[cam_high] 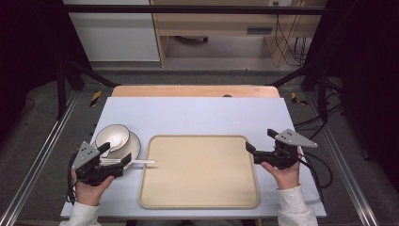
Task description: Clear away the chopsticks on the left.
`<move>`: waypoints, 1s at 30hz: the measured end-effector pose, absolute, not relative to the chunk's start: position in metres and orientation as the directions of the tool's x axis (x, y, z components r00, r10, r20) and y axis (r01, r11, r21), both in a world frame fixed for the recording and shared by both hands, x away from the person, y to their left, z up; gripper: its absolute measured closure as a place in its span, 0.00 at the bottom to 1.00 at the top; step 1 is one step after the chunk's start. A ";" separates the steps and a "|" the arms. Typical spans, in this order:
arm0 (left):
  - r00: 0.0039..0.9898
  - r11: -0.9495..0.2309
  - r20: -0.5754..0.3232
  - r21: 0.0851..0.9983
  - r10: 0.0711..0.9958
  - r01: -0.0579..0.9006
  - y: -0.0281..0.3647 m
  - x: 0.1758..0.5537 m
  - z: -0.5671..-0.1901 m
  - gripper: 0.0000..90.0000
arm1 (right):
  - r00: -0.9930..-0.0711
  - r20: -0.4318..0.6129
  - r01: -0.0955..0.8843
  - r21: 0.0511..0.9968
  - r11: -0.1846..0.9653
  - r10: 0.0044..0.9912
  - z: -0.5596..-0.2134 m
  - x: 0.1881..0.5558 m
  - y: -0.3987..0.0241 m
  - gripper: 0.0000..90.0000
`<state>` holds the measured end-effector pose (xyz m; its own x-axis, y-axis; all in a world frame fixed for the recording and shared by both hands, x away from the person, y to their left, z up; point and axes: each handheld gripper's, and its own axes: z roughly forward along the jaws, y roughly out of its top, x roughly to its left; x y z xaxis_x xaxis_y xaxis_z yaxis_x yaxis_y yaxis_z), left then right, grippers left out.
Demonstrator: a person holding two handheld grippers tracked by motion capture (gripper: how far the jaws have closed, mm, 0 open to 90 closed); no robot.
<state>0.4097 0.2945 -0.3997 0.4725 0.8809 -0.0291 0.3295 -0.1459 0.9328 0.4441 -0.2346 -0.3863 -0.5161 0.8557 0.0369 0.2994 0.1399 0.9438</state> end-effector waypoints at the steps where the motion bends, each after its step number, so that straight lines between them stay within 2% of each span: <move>1: 0.469 -0.143 -0.031 0.933 0.883 0.331 0.296 0.409 -0.400 0.12 | -0.515 0.036 0.300 0.943 0.141 0.856 -0.386 0.444 -0.235 0.07; 22: 0.482 -0.151 -0.053 0.915 0.874 0.374 0.328 0.388 -0.416 0.11 | -0.511 0.030 0.311 0.938 0.152 0.859 -0.387 0.442 -0.234 0.07; 30: 0.483 -0.180 -0.035 0.902 0.875 0.393 0.338 0.384 -0.422 0.12 | -0.521 0.028 0.311 0.937 0.159 0.853 -0.386 0.441 -0.232 0.07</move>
<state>0.3839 0.3377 -0.4216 0.4829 0.8750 -0.0353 0.3929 -0.1805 0.9017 0.4408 -0.2322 -0.3857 -0.5206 0.8534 0.0280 0.3107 0.1588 0.9372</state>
